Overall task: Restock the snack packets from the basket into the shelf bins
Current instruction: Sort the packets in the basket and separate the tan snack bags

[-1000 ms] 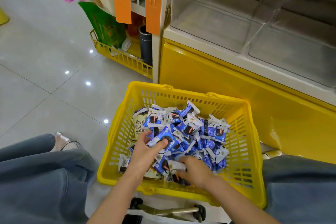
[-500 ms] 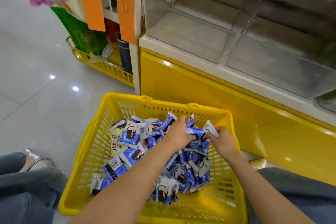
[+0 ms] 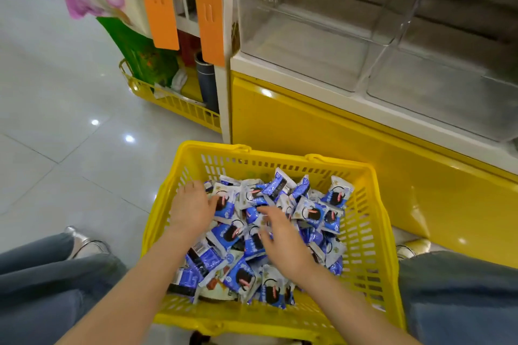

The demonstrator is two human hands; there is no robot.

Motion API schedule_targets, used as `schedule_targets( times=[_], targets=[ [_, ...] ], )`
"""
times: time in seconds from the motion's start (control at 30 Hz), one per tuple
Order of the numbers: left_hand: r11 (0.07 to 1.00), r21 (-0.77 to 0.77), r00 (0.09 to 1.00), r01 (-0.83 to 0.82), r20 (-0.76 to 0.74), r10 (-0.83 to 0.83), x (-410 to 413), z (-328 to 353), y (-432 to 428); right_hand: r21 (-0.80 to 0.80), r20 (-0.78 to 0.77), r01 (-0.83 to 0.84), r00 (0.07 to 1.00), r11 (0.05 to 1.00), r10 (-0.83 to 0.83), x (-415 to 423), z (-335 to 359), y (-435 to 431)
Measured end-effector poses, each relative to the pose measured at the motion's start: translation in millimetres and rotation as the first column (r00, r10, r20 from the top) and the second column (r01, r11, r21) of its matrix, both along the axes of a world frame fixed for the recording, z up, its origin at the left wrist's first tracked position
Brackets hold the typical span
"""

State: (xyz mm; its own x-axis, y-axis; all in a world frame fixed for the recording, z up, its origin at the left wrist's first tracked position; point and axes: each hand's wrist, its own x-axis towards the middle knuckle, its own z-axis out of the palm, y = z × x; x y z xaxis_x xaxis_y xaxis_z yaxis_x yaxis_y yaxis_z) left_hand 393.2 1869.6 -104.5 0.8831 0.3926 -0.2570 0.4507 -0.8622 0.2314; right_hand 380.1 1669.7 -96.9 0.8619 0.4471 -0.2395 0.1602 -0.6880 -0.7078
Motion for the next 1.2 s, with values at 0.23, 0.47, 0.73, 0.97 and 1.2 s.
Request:
schedule_targets(
  times=[0.23,0.47,0.73,0.97,1.2],
  targets=[
    [0.919,-0.363,0.986,-0.151,-0.121,0.114,-3.3,-14.6,0.5,-0.123,-0.309,0.023,0.949,0.992,-0.061,-9.5,-26.4,46.2],
    [0.82,-0.565,0.995,-0.091,-0.077,0.058,-3.5,-16.2,5.4,-0.105,-0.379,0.157,0.907,0.982,-0.186,0.6,-32.9,54.3],
    [0.491,-0.855,0.951,-0.17,-0.012,0.308,-34.1,-4.7,16.2,-0.071,-0.538,0.217,0.813,0.974,-0.22,-5.5,-41.4,69.3],
    [0.484,-0.854,0.912,-0.19,0.028,0.408,-72.7,24.3,38.9,-0.074,-0.484,0.064,0.87,0.995,-0.092,19.6,1.4,38.4],
    [0.311,-0.919,0.926,-0.242,-0.123,0.357,-108.1,42.1,32.2,0.155,-0.508,-0.219,0.819,0.963,0.268,8.6,69.5,52.2]
  ],
)
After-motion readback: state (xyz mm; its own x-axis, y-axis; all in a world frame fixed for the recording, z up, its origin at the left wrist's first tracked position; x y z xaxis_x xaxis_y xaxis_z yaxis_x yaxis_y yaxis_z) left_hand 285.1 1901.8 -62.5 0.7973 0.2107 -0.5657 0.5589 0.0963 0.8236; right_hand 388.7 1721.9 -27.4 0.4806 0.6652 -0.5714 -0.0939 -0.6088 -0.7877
